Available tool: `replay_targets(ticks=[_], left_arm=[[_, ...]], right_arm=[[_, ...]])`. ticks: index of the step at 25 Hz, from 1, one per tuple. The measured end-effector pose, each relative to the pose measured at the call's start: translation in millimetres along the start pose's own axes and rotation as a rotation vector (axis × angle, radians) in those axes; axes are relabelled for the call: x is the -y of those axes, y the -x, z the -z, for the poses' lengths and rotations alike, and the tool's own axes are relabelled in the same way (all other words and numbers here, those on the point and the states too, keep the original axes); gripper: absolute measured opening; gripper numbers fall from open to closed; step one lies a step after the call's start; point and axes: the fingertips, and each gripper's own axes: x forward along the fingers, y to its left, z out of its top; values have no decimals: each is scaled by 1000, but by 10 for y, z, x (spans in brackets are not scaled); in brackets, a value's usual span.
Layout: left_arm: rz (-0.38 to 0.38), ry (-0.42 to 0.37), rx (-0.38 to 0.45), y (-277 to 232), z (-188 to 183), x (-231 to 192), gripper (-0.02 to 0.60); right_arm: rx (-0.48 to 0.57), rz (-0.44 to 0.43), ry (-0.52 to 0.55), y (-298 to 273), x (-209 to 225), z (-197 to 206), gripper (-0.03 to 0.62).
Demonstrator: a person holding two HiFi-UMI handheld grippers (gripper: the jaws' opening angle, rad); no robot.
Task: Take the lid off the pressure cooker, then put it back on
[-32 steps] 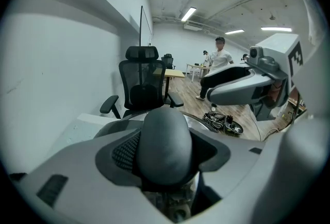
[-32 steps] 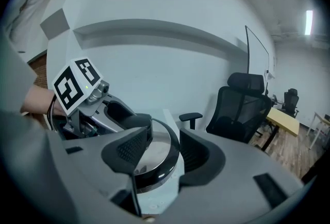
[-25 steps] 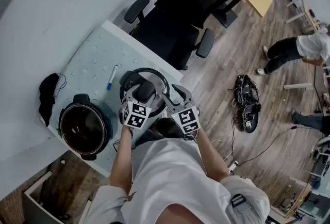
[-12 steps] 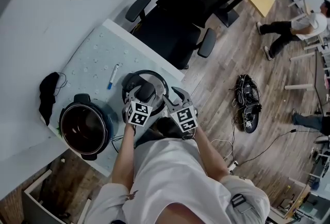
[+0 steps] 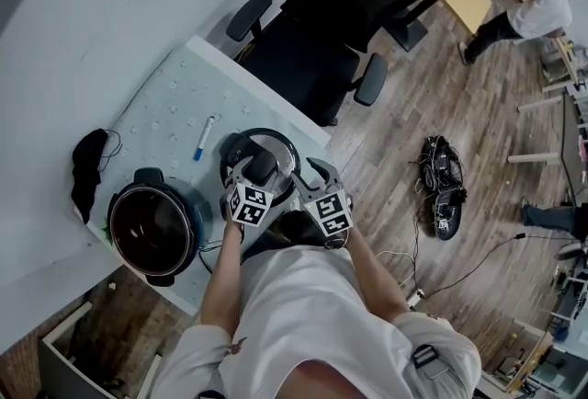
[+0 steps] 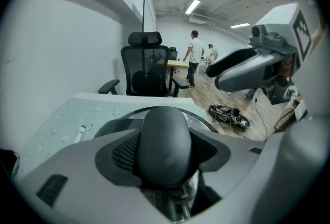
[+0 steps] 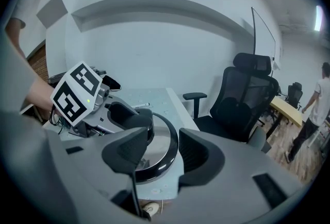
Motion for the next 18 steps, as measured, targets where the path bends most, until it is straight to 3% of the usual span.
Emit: replay_targets(ticks=[8, 11, 18], left_arm=[[-5, 53, 1, -8, 42, -12, 301], [-11, 53, -13, 35, 14, -26, 380], [-24, 55, 5, 222, -76, -69, 385]], right_arm=[[6, -2, -6, 6, -45, -27, 193], [12, -3, -5, 35, -60, -60, 193], [21, -6, -11, 53, -51, -94, 193]])
